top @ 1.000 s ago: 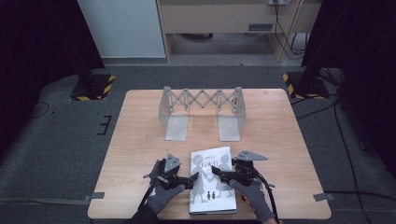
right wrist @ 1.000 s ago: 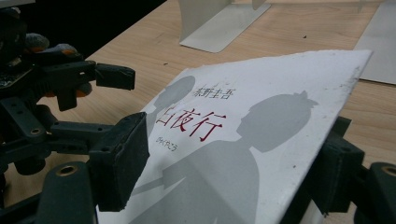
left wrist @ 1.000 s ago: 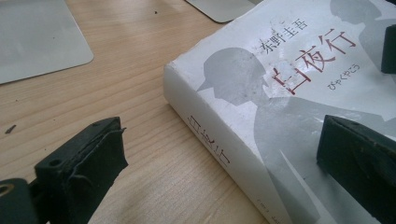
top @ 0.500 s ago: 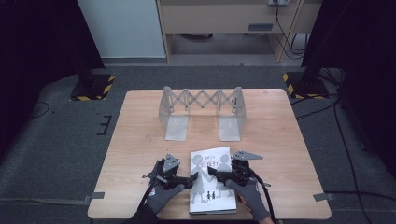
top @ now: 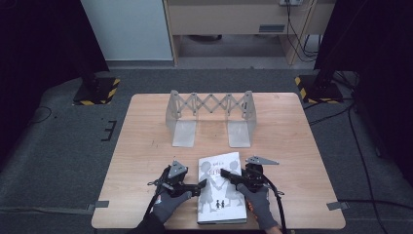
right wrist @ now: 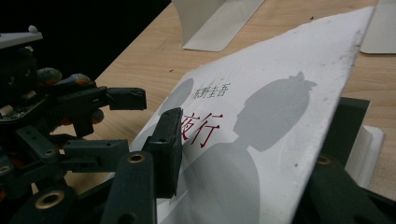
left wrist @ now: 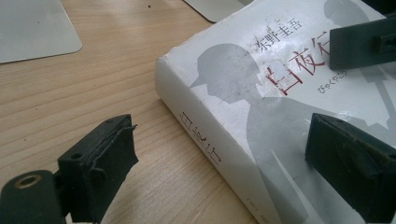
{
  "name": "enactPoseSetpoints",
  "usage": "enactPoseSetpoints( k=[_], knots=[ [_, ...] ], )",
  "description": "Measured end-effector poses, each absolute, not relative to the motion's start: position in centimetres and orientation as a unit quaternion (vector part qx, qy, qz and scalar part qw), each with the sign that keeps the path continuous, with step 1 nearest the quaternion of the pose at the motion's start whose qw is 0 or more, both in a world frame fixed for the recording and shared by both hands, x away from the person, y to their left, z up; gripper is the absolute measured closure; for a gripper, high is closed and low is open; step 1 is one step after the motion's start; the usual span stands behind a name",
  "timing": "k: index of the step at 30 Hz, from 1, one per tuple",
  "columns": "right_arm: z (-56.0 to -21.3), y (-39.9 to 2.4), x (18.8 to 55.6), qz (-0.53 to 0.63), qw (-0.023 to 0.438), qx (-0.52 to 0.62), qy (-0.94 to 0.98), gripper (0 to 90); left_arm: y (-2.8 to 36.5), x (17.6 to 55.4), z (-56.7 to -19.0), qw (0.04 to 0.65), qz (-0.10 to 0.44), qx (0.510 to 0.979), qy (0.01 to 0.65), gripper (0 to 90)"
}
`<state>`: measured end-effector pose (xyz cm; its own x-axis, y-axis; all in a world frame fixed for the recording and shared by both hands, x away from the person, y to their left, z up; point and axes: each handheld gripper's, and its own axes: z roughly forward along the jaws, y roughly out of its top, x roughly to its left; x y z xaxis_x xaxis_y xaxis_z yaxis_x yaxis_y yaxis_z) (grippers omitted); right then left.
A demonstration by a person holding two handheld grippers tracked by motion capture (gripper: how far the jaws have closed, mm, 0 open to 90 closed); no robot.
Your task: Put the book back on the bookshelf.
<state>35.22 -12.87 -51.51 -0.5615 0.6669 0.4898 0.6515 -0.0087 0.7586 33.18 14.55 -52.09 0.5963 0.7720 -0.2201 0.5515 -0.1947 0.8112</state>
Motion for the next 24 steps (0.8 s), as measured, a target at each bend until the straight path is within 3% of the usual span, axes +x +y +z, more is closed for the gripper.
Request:
enactPoseSetpoints(
  k=[6, 10, 14, 24],
  knots=[
    [-50.8, -13.0, 35.0, 0.553, 0.005, 0.461, 0.694, 65.2, 15.0, 33.4, -51.8, 0.482, 0.110, 0.754, 0.431, 12.5],
    [-49.9, -13.0, 34.6, 0.574, 0.005, 0.438, 0.692, 69.2, 15.3, 33.5, -51.7, 0.500, 0.098, 0.746, 0.429, 9.7],
    [-48.9, -13.2, 34.0, 0.601, 0.004, 0.415, 0.683, 73.3, 15.4, 33.8, -51.6, 0.519, 0.069, 0.742, 0.418, 0.1],
    [-48.0, -13.5, 33.4, 0.624, 0.003, 0.378, 0.684, 75.7, 14.9, 33.7, -51.2, 0.542, 0.037, 0.742, 0.392, 0.0]
  ],
)
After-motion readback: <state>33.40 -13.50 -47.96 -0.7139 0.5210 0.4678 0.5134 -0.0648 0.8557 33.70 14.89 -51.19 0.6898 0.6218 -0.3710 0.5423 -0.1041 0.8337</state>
